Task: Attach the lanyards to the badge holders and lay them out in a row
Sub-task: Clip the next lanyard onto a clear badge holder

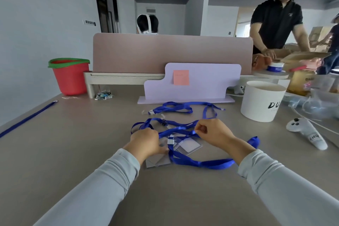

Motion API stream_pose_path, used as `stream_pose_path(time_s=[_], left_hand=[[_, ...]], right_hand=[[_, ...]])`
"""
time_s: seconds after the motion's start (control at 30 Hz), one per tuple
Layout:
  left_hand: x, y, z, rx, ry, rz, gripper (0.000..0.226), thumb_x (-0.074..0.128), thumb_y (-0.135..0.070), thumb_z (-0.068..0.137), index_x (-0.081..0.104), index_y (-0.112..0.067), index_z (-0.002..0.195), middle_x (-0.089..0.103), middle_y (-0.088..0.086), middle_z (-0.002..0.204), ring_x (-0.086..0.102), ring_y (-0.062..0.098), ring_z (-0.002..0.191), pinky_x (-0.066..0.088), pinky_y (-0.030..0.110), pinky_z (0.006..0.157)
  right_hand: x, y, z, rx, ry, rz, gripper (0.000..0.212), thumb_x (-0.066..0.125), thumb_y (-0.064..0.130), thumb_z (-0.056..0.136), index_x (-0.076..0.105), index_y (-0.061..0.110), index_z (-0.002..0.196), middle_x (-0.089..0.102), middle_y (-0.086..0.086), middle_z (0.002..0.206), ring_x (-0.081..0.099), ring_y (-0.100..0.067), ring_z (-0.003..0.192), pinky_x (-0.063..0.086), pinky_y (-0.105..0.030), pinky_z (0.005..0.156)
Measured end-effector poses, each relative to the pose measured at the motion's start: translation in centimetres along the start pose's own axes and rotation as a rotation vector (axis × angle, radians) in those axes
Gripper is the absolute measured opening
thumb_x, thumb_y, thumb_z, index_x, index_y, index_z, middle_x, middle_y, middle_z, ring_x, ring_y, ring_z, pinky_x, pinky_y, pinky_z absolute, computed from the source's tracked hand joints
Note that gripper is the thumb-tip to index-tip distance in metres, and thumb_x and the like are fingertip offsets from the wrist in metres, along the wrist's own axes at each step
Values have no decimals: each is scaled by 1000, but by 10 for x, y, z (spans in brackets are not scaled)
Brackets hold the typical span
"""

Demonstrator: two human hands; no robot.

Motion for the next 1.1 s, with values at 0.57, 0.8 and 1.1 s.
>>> stream_pose_path(time_s=[0.57, 0.8, 1.1], left_hand=[[-67, -14, -3, 90, -244, -71, 19, 43, -21, 94, 59, -12, 99, 61, 7, 95, 53, 26, 85, 38, 29, 65], [-96, -33, -6, 245, -463, -46, 28, 56, -38, 88, 59, -24, 111, 65, -1, 106, 57, 20, 95, 31, 24, 66], [-87, -26, 9, 354, -482, -252, 28, 58, -39, 87, 68, -24, 109, 62, 0, 101, 57, 18, 91, 42, 30, 72]], right_hand=[[-8, 7, -7, -10, -58, 211, 13, 54, 20, 89, 66, 16, 87, 65, 5, 80, 59, -14, 73, 50, -26, 70], [-11, 7, -3, 107, -25, 310, 30, 63, 42, 83, 59, 17, 99, 64, -2, 92, 61, -17, 86, 48, -27, 74], [-8, 14, -2, 163, 149, 564, 27, 71, 36, 77, 62, 14, 90, 73, -7, 90, 70, -20, 82, 54, -31, 83]])
Point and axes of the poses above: each hand's wrist, its own z-axis towards the middle knuckle, its own x-axis out of the palm, y = z × x, the point moved 1 cm from there along z, towards the middle knuckle
